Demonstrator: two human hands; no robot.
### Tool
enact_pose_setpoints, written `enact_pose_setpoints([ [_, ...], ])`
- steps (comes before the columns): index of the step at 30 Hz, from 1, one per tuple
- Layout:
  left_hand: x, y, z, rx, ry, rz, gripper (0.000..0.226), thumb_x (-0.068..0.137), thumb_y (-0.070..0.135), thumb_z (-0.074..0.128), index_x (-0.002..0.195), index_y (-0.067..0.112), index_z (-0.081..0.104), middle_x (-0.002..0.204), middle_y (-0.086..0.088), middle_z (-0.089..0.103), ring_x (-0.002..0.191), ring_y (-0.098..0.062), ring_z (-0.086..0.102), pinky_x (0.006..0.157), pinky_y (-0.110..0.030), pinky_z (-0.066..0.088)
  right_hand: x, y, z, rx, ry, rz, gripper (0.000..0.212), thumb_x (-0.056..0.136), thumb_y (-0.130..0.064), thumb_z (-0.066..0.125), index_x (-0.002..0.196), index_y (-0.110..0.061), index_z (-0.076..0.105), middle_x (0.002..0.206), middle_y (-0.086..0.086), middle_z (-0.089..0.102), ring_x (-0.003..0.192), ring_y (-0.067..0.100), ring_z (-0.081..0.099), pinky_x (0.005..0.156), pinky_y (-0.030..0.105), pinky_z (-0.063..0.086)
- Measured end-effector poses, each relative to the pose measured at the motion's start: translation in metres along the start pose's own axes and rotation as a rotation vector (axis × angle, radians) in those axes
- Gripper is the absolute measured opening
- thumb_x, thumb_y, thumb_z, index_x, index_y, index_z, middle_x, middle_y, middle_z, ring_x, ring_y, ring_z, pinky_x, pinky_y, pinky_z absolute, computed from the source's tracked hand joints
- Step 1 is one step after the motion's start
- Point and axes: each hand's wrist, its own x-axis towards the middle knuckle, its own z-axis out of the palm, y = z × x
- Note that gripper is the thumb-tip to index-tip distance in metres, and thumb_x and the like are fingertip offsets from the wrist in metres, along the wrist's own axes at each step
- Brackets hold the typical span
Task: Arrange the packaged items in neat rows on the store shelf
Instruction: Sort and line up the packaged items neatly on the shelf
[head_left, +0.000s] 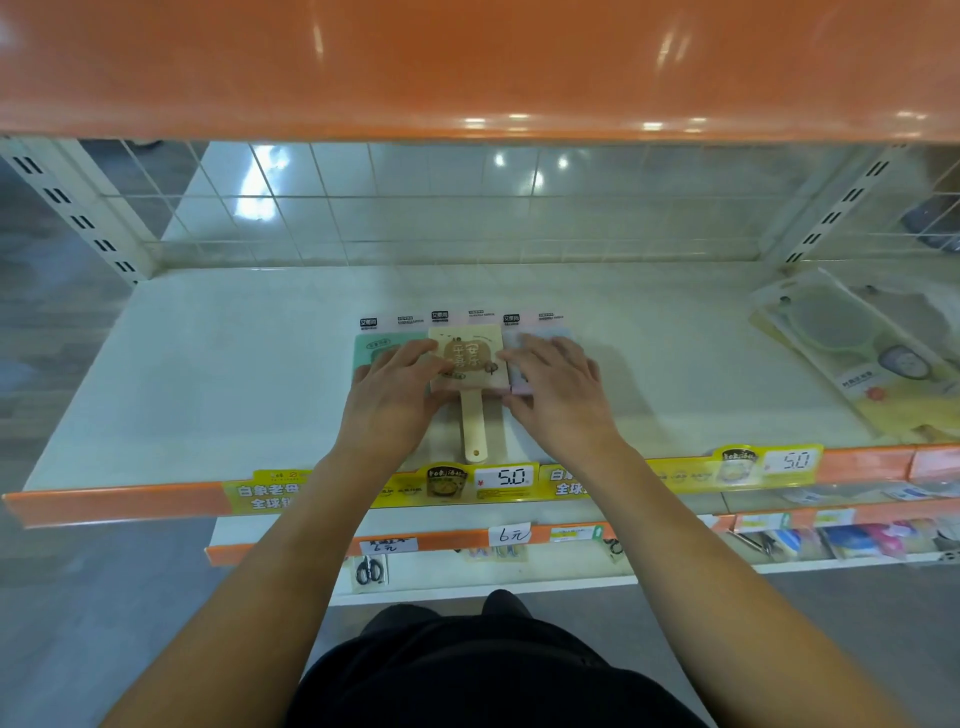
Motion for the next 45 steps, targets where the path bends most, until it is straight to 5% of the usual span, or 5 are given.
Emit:
enact_pose_setpoints([
  [3,-0.006,-0.002,0.002,0.003,0.058,0.019,0.034,0.087,0.037,0.064,0.121,0.029,0.063,0.137,0.003,0.052,0.127,-0.026,0.046,0.095,-0.042,0.038,0.001,0.008,-0.004,-0.026,-0.089,0.167,0.049,0.089,-0.041,0.063,0.135,-0.035,0.048,0.155,-0.005,0.027,0.139,0.04,0.025,0.11,0.048,0.028],
  [13,-0.011,0.007,0.003,-0.034,0.08,-0.079,0.03,0.089,0.034,0.063,0.119,0.032,0.064,0.138,0.007,0.052,0.13,-0.02,0.044,0.099,-0.038,0.032,0.005,0.011,-0.009,0.032,-0.113,0.107,0.044,0.093,-0.037,0.062,0.135,-0.03,0.051,0.145,-0.003,0.039,0.119,0.033,0.038,0.098,0.037,0.039],
  [25,-0.021,0.022,-0.004,0.01,0.036,-0.102,0.052,0.086,0.013,0.054,0.136,0.026,0.049,0.144,-0.003,0.044,0.131,-0.027,0.041,0.102,-0.044,0.031,-0.002,0.013,-0.012,0.022,-0.112,0.111,0.052,0.092,-0.037,0.059,0.14,-0.028,0.044,0.154,-0.002,0.028,0.133,0.036,0.03,0.103,0.044,0.034],
  [34,-0.026,0.044,-0.017,0.051,0.079,0.085,0.037,0.088,0.03,0.055,0.124,0.022,0.057,0.13,-0.003,0.054,0.118,-0.032,0.053,0.093,-0.048,0.041,-0.018,-0.006,-0.021,0.126,0.116,0.055,0.037,0.087,-0.025,0.063,0.124,-0.019,0.063,0.126,0.004,0.06,0.112,0.033,0.056,0.093,0.045,0.048],
  [45,-0.023,0.095,-0.019,0.041,-0.035,0.333,0.043,0.091,0.038,0.051,0.131,0.024,0.052,0.136,-0.002,0.05,0.121,-0.031,0.049,0.096,-0.043,0.039,-0.077,-0.002,-0.055,0.116,0.204,0.252,0.038,0.084,-0.025,0.065,0.123,-0.02,0.063,0.123,0.002,0.062,0.11,0.03,0.058,0.093,0.04,0.047],
])
